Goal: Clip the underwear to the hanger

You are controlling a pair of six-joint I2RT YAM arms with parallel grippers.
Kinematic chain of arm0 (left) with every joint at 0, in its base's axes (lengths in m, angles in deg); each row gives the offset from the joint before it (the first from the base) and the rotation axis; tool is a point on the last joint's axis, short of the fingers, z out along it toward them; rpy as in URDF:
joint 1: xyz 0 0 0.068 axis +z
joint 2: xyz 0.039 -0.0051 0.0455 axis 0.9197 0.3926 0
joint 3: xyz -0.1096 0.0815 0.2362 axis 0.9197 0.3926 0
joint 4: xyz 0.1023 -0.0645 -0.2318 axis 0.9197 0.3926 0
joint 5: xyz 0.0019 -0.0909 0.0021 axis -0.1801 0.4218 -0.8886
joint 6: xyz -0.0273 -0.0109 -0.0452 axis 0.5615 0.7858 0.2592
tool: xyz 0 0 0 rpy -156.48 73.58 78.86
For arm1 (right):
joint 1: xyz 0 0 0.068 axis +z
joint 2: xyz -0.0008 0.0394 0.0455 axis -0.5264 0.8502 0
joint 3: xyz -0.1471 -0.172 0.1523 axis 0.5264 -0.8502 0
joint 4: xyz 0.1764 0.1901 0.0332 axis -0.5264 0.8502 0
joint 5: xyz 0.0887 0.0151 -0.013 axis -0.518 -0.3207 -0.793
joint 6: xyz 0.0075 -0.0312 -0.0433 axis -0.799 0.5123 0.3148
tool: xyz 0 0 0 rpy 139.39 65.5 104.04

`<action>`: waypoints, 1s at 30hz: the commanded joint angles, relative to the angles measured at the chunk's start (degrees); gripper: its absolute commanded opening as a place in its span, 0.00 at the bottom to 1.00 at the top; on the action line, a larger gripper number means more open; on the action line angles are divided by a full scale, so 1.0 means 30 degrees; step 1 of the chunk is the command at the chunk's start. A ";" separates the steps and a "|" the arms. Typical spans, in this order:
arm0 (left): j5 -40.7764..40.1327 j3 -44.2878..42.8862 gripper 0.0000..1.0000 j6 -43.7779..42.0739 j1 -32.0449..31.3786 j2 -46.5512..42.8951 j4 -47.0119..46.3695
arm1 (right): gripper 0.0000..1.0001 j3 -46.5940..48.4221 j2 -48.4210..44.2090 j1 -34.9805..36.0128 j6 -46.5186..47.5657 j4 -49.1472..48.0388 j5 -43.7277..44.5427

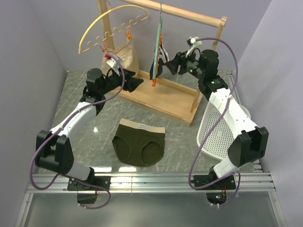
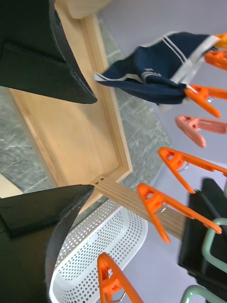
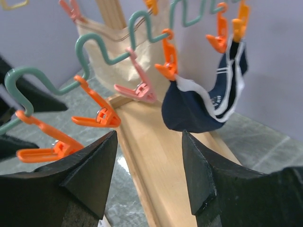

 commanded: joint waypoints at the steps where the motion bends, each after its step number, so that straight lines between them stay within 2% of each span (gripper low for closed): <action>1: 0.2170 -0.1675 0.74 -0.0356 -0.0055 0.0646 -0.2782 | 0.64 0.0873 0.0437 0.0049 0.1219 -0.1913 -0.2263; 10: 0.2200 -0.2787 0.75 -0.0853 -0.0055 0.2460 -0.3780 | 0.64 0.0579 0.1608 0.0049 0.3740 -0.4581 -0.4547; 30: 0.2757 -0.4751 0.75 -0.0826 -0.0055 0.4690 -0.4338 | 0.62 0.2600 0.3953 0.0108 0.5440 -0.6135 -0.6600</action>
